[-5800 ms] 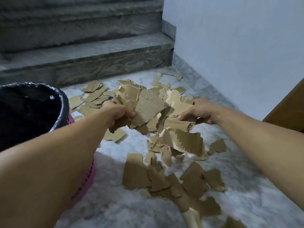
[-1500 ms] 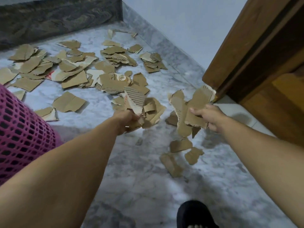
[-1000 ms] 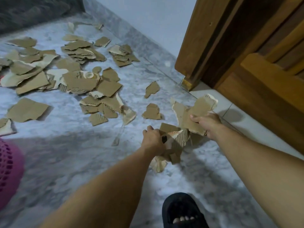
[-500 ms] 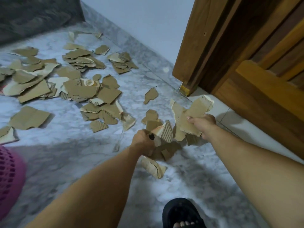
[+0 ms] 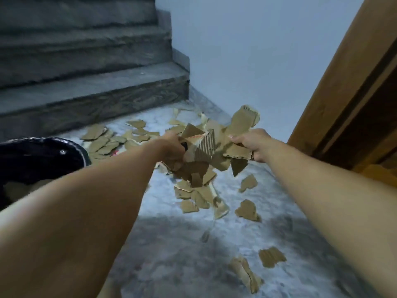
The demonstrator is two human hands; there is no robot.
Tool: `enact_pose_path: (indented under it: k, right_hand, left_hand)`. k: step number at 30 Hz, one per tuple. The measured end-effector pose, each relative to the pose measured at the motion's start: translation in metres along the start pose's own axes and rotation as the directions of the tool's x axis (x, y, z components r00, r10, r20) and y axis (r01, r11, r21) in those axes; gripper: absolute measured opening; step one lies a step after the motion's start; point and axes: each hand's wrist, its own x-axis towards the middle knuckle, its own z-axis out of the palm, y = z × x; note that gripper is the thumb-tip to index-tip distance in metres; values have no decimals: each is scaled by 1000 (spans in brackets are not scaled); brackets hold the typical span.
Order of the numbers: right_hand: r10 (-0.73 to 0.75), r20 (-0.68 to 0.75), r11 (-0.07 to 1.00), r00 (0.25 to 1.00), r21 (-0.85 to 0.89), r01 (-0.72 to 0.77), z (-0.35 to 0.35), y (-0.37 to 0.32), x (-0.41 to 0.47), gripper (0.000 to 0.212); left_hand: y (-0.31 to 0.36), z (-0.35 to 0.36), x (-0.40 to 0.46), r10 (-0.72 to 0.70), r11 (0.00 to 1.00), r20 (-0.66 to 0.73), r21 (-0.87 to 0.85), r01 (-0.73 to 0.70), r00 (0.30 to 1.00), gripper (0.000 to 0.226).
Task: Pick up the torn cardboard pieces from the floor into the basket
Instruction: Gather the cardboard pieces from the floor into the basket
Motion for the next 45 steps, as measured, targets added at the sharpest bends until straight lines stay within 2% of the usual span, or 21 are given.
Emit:
enact_pose_path:
  k: [2, 4, 5, 8, 11, 13, 16, 19, 22, 25, 28, 30, 32, 34, 39, 43, 45]
  right_hand:
    - [-74, 67, 997, 995, 13, 73, 27, -39, 2, 67]
    - [-127, 131, 991, 983, -25, 131, 59, -79, -19, 80]
    - [-160, 153, 986, 975, -25, 166, 75, -97, -25, 79]
    - [-209, 282, 970, 936, -65, 236, 131, -141, -65, 36]
    - [-239, 402, 959, 884, -44, 279, 186, -167, -93, 33]
    - [-235, 486, 951, 842, -65, 302, 224, -171, -115, 24]
    - [-241, 581, 937, 777, -67, 342, 274, -165, -146, 18]
    - [-225, 643, 939, 732, -57, 338, 310, -150, -164, 28]
    - [-175, 685, 932, 708, -116, 343, 339, -128, -170, 40]
    - [-120, 697, 877, 707, -260, 405, 349, -107, -171, 49]
    - [-171, 662, 801, 730, -339, 494, 344, -101, -161, 34]
    - [-193, 655, 800, 731, -327, 504, 336, -105, -151, 26]
    - [-190, 668, 819, 720, -297, 492, 322, -112, -140, 13]
    - [-197, 660, 822, 725, -291, 489, 300, -120, -129, 10]
    - [-190, 622, 776, 759, -378, 504, 227, -129, -94, 25]
    - [-94, 551, 772, 829, -486, 411, 160, -111, -61, 23]
    - [-36, 496, 773, 868, -537, 338, 122, -89, -44, 18]
  left_hand:
    - [-8, -52, -18, -11, 1000, -100, 26, 13, 995, 28]
    - [-22, -100, -43, -37, 998, -162, 50, 46, 986, 19]
    - [-30, -121, -54, -54, 996, -175, 64, 66, 983, 14]
    - [-71, -172, -93, -133, 983, -236, 96, 159, 963, 14]
    - [-114, -200, -134, -246, 952, -294, 108, 288, 924, 17]
    - [-146, -206, -161, -352, 924, -275, 53, 380, 894, 14]
    - [-191, -199, -195, -459, 876, -267, 24, 482, 847, 23]
    - [-226, -182, -212, -532, 840, -254, -40, 540, 808, 31]
    - [-257, -158, -223, -606, 796, -246, -171, 581, 757, 31]
    - [-273, -135, -227, -619, 784, -236, -232, 575, 749, 37]
    - [-276, -128, -223, -605, 796, -299, -212, 567, 738, 51]
    - [-269, -129, -216, -587, 809, -338, -205, 551, 736, 54]
    - [-255, -133, -204, -550, 834, -395, -213, 509, 736, 47]
    - [-233, -137, -189, -482, 875, -462, -213, 435, 744, 36]
    - [-156, -128, -137, -274, 955, -480, -240, 176, 833, 19]
    - [-97, -96, -90, -131, 969, -411, -246, 28, 902, 17]
    - [-68, -68, -64, -68, 968, -332, -250, -18, 941, 15]
